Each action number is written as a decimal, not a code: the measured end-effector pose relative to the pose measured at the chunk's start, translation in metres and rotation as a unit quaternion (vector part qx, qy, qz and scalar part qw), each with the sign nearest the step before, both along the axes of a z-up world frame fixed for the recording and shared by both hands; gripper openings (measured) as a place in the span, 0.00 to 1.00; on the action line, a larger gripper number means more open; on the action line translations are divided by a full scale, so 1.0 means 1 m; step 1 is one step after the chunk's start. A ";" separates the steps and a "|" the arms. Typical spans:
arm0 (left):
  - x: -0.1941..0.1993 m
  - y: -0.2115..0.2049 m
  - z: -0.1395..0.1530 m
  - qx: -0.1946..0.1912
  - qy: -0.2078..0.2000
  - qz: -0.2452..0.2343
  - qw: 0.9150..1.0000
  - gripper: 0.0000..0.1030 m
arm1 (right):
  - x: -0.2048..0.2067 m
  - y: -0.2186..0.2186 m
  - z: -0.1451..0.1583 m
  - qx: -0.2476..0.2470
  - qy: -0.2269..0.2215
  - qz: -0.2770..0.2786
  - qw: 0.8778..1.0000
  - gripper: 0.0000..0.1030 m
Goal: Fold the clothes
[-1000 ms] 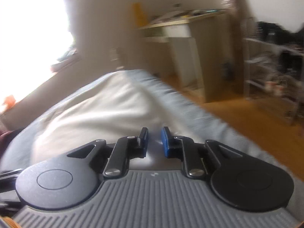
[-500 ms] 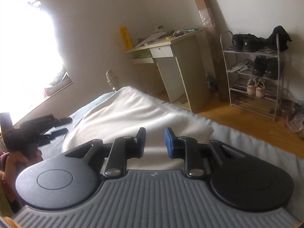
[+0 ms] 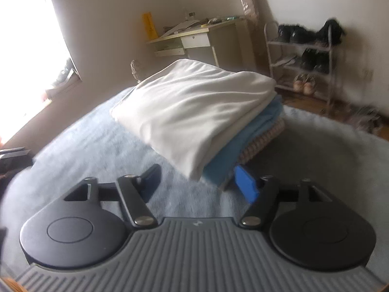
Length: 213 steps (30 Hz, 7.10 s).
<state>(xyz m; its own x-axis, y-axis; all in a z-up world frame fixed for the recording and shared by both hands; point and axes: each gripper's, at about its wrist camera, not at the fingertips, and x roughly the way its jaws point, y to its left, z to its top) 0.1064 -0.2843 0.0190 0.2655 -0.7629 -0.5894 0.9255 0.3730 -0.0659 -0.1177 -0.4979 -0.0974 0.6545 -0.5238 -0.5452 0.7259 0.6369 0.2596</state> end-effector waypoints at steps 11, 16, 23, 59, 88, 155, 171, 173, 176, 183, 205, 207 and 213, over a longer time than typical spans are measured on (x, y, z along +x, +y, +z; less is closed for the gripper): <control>-0.059 0.080 -0.020 -0.025 0.062 0.102 0.993 1.00 | -0.015 0.096 0.035 -0.065 0.065 0.012 0.996 0.91; -0.073 0.088 -0.016 -0.011 0.077 0.121 0.990 1.00 | -0.028 0.116 0.048 -0.051 0.077 0.015 0.996 0.95; -0.100 0.088 -0.006 0.000 0.059 0.120 0.991 1.00 | -0.041 0.131 0.059 -0.062 0.108 0.009 0.992 0.97; -0.147 0.071 0.014 0.036 0.002 0.149 0.988 1.00 | -0.071 0.135 0.071 -0.113 0.099 -0.041 0.988 0.99; -0.153 0.061 0.008 0.045 0.018 0.147 0.988 1.00 | -0.063 0.139 0.066 -0.116 0.125 -0.026 0.985 0.99; -0.159 0.055 0.002 0.061 0.022 0.140 0.988 0.99 | -0.064 0.135 0.063 -0.112 0.144 -0.021 0.983 0.99; -0.159 0.054 0.001 0.065 0.024 0.139 0.988 0.99 | -0.064 0.135 0.062 -0.109 0.145 -0.021 0.983 0.99; -0.159 0.054 0.001 0.065 0.024 0.138 0.988 0.99 | -0.064 0.135 0.062 -0.109 0.145 -0.021 0.983 0.99; -0.159 0.054 0.001 0.065 0.026 0.139 0.988 0.99 | -0.064 0.135 0.062 -0.109 0.146 -0.021 0.983 0.99; -0.159 0.054 0.001 0.067 0.028 0.137 0.988 0.99 | -0.064 0.134 0.061 -0.107 0.145 -0.020 0.983 0.99; -0.160 0.052 0.000 0.069 0.028 0.136 0.988 0.99 | -0.066 0.131 0.060 -0.100 0.145 -0.023 0.984 0.99; -0.160 0.051 0.000 0.070 0.029 0.136 0.988 0.99 | -0.066 0.131 0.060 -0.100 0.145 -0.022 0.984 0.99; -0.159 0.051 -0.001 0.070 0.030 0.136 0.988 0.99 | -0.066 0.129 0.060 -0.100 0.145 -0.021 0.984 0.99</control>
<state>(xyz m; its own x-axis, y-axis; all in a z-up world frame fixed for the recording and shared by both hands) -0.0530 -0.2334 0.0183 0.4110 -0.5785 -0.7046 0.7861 0.6163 -0.0475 -0.1836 -0.3687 -0.0376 0.4616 -0.6630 -0.5894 0.7783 0.6214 -0.0895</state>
